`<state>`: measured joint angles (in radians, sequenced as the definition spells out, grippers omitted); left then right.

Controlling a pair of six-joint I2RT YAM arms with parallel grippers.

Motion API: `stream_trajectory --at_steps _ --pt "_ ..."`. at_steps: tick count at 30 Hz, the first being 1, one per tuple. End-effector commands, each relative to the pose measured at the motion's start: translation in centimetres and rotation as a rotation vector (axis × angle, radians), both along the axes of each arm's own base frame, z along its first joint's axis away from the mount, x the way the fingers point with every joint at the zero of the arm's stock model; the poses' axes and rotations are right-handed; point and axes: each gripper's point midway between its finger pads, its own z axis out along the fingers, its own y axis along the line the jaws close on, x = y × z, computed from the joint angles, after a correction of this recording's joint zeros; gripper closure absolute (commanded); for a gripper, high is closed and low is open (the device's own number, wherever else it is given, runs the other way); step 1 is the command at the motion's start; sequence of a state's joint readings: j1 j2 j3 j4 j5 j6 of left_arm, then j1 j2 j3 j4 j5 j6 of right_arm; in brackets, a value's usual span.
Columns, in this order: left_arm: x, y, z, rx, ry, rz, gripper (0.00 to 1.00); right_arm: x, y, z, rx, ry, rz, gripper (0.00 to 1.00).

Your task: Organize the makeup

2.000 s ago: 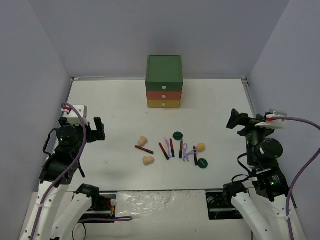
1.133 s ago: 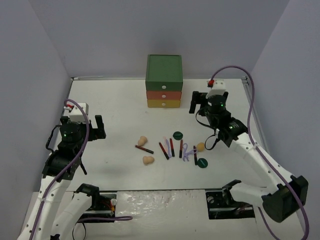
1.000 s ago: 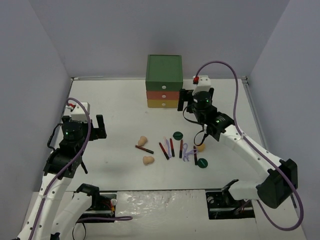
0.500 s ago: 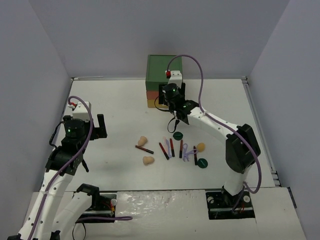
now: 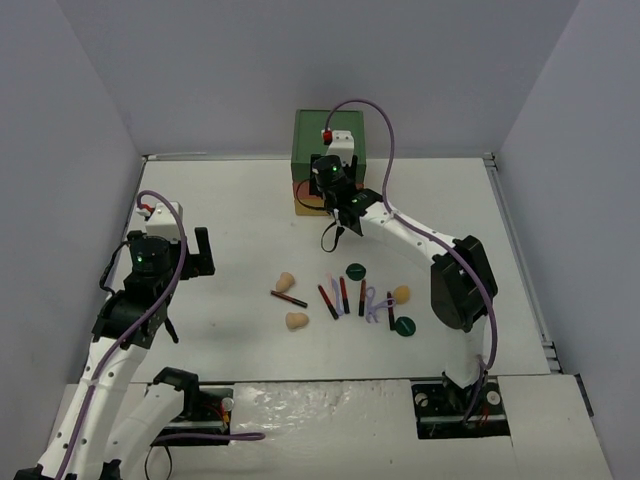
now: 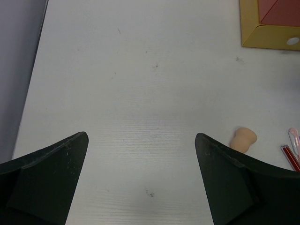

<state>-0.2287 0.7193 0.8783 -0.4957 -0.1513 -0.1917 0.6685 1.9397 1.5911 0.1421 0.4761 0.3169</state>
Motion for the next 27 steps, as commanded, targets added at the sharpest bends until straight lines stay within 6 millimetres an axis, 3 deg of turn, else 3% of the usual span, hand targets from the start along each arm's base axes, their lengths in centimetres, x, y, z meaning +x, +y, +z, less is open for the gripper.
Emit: stream_trajectory --at_steps 1,27 --pt "0.8 0.0 2.5 -0.029 -0.079 0.012 0.03 1.3 0.2 3.5 0.076 -0.086 -0.064 0.48" --pt "1.0 -0.5 2.2 -0.036 -0.066 -0.011 0.03 2.7 -0.2 3.3 0.093 -0.104 -0.145 0.61"
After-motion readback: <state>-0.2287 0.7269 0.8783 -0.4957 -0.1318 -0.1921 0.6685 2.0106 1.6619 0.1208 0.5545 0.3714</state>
